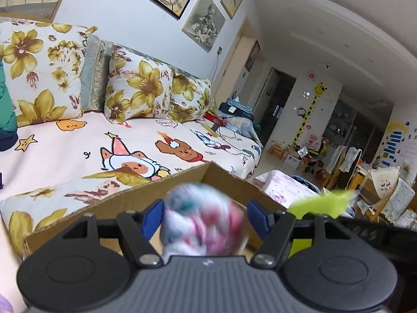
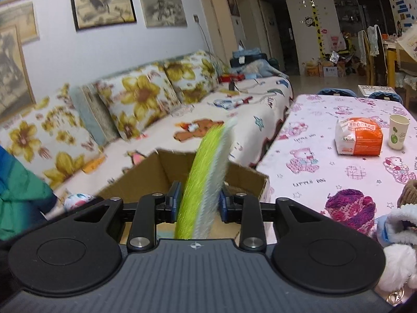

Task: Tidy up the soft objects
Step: 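Carry the sponge and sock ball into the cardboard box and release both, then move both grippers back to the white fluffy slippers on the table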

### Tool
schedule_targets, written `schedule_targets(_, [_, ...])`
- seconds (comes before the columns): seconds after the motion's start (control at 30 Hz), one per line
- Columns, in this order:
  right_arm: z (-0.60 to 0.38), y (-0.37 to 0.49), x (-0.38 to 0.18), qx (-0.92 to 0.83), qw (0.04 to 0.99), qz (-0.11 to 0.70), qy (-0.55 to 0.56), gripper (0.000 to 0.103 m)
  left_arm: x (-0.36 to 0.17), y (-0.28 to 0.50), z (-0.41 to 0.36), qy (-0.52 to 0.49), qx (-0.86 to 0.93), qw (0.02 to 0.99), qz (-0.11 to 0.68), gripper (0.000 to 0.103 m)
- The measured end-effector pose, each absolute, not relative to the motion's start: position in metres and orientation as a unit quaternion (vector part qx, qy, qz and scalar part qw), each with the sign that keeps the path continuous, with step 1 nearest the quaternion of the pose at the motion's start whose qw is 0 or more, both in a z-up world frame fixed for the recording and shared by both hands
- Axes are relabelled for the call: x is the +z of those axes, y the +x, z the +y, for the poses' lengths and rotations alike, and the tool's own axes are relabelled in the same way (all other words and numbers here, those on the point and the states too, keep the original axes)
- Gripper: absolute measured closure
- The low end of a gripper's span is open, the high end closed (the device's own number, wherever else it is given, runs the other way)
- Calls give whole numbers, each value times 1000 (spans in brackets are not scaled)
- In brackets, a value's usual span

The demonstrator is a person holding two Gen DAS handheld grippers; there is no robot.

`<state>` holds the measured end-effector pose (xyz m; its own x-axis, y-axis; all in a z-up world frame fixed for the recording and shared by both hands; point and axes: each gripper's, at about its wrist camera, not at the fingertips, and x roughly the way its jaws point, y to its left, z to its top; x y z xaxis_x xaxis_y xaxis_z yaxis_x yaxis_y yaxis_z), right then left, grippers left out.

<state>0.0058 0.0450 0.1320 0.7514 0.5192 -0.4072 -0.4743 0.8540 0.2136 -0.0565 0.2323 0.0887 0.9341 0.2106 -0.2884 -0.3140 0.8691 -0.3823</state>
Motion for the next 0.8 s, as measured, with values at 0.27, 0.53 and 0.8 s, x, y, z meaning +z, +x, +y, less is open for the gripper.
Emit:
schedule_targets(0.27, [22,-7,141,240,944,212,78,6,89,-59,227,-196,137,965,108,22])
schedule_targets(0.53, [-5,-26,139,186,959,190,96,2,94,-62,217,-162,138,973,91,14])
schedule_targets(0.8, [-15,-36,134,149,966,183,106,1,98,-63,206,-139,123,980,78,13])
